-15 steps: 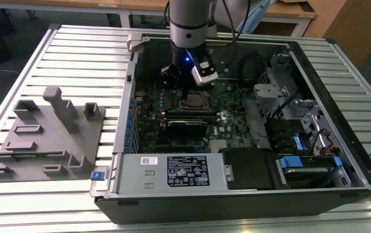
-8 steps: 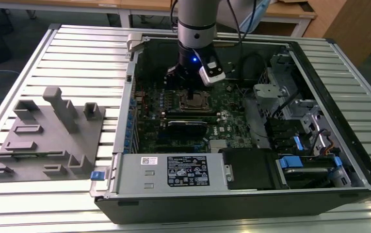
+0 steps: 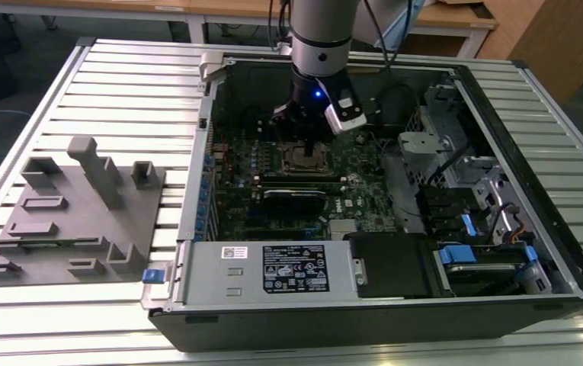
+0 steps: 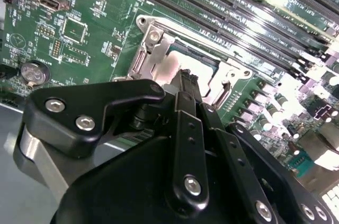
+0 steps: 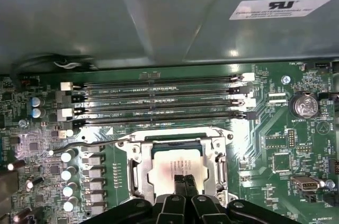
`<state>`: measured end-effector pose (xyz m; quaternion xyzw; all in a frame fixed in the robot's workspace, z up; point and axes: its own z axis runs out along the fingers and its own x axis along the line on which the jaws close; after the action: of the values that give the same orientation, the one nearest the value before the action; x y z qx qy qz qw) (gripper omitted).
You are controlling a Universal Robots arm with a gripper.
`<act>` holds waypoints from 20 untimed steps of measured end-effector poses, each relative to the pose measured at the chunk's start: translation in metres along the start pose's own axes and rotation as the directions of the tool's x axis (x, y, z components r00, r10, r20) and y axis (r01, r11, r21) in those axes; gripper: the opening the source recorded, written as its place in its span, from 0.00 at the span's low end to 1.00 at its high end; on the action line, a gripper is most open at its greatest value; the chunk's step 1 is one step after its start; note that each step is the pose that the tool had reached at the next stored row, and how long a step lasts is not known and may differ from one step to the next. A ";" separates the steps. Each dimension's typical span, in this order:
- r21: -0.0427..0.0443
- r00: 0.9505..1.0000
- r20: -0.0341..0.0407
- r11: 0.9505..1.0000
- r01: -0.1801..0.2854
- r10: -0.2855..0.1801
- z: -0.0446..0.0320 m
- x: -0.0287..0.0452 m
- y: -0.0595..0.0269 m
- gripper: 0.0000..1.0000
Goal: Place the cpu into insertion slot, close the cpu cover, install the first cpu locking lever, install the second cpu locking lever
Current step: 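Close the cpu cover, then install the first cpu locking lever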
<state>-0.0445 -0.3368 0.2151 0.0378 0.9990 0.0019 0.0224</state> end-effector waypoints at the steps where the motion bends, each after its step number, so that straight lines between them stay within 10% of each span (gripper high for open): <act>1: 0.000 1.000 0.000 1.000 0.000 0.000 -0.0007 -0.0001 0.0000 0.10; 20: 0.000 1.000 0.000 1.000 0.000 0.000 -0.0079 -0.0004 0.0001 0.10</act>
<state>-0.0445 -0.3368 0.2230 0.0378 0.9990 0.0020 0.0224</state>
